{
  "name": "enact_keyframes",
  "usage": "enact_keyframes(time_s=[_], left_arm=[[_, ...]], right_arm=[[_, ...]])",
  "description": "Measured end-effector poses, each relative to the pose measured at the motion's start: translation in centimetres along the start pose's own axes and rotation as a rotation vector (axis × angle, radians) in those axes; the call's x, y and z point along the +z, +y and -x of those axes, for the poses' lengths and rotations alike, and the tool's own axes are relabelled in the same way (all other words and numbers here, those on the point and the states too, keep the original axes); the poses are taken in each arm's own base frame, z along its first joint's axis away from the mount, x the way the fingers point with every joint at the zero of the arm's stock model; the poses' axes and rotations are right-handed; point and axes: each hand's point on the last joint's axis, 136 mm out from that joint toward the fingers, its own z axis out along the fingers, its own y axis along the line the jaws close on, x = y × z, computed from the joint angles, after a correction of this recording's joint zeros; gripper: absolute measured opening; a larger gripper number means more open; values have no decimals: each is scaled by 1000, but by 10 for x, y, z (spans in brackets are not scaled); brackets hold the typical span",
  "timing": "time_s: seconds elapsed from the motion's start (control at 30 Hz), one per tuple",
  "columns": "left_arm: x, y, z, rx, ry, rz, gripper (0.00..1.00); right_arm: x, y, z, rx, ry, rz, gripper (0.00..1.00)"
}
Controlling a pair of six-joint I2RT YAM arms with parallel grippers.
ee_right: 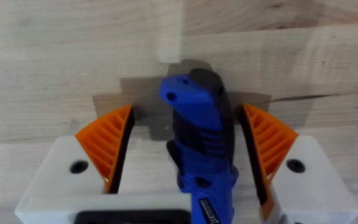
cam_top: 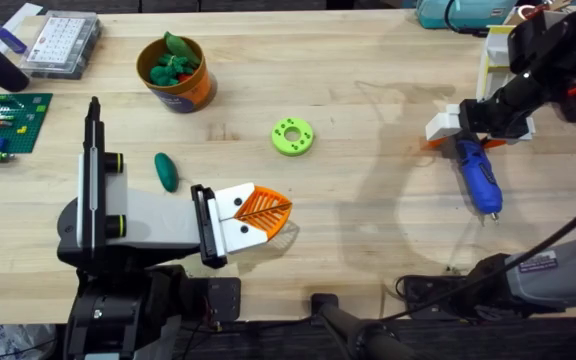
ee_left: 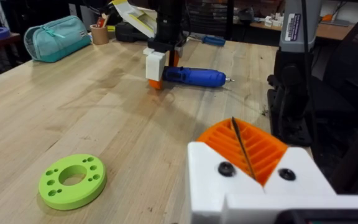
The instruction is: Pick up the gripper from the table and insert it into the empty holder that is missing its gripper. Then pick up a screw, insert it into the mounting hole, and use the screwdriver to tighten it. Finally, clean up the table by picking up the vegetable and placing it into the bucket.
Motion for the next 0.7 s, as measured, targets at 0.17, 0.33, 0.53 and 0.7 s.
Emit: enact_keyframes(time_s=[0.17, 0.33, 0.53, 0.7], left_arm=[[0, 0, 0, 1, -1, 0, 13], [0, 0, 0, 1, -1, 0, 13], [0, 0, 0, 1, -1, 0, 13], [0, 0, 0, 1, -1, 0, 13]], right_arm=[[0, 0, 1, 0, -2, 0, 989], [0, 0, 0, 0, 0, 0, 989], [0, 0, -11, -22, 47, 1, 989], [-1, 1, -20, -50, 80, 2, 989]])
